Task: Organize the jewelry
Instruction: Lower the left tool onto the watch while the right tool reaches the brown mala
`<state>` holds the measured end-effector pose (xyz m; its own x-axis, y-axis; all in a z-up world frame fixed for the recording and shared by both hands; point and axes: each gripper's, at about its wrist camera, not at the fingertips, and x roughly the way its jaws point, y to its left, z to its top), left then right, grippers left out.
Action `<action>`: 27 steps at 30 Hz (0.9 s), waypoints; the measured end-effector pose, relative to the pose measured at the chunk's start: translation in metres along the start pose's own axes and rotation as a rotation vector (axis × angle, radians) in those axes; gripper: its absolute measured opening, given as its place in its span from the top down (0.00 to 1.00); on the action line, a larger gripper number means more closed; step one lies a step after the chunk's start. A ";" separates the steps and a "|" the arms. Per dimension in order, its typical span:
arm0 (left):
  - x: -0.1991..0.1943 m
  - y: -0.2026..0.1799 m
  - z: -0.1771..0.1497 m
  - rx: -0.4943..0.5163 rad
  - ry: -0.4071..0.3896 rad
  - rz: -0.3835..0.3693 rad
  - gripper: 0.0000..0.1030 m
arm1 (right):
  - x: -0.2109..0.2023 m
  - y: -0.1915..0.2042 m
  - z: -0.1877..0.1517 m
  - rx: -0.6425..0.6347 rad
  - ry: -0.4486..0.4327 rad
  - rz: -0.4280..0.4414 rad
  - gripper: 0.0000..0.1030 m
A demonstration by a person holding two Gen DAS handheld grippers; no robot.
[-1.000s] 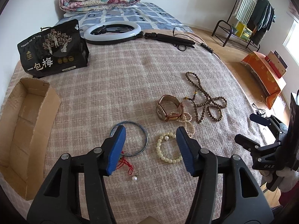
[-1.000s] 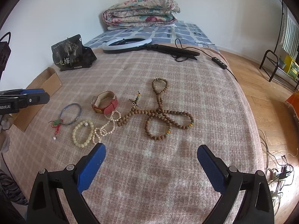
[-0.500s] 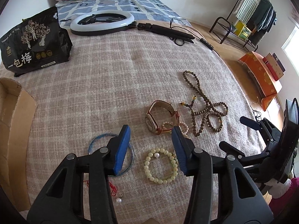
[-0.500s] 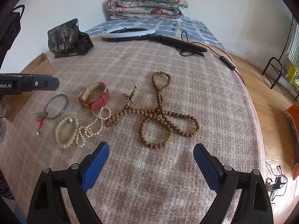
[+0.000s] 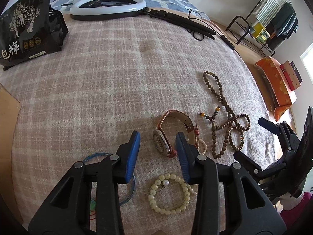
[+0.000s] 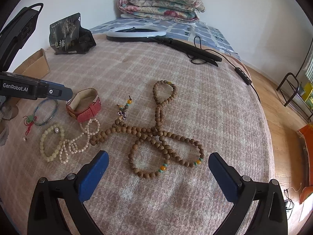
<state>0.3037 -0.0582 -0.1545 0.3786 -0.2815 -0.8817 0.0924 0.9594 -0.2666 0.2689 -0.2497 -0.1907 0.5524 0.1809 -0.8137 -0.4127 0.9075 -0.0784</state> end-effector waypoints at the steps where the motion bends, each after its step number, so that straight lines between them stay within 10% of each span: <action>1: 0.002 -0.001 0.000 0.006 0.002 0.002 0.65 | 0.003 0.000 0.001 -0.008 0.004 -0.004 0.00; 20: 0.025 -0.002 0.005 0.006 0.039 -0.005 0.83 | 0.044 -0.009 0.017 0.042 0.037 0.043 0.05; 27: 0.029 -0.003 0.007 0.001 0.029 0.012 0.90 | 0.039 -0.009 0.015 0.047 0.027 0.079 0.27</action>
<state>0.3209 -0.0691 -0.1760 0.3525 -0.2709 -0.8958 0.0888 0.9626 -0.2561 0.3051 -0.2449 -0.2127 0.4993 0.2432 -0.8316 -0.4197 0.9075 0.0134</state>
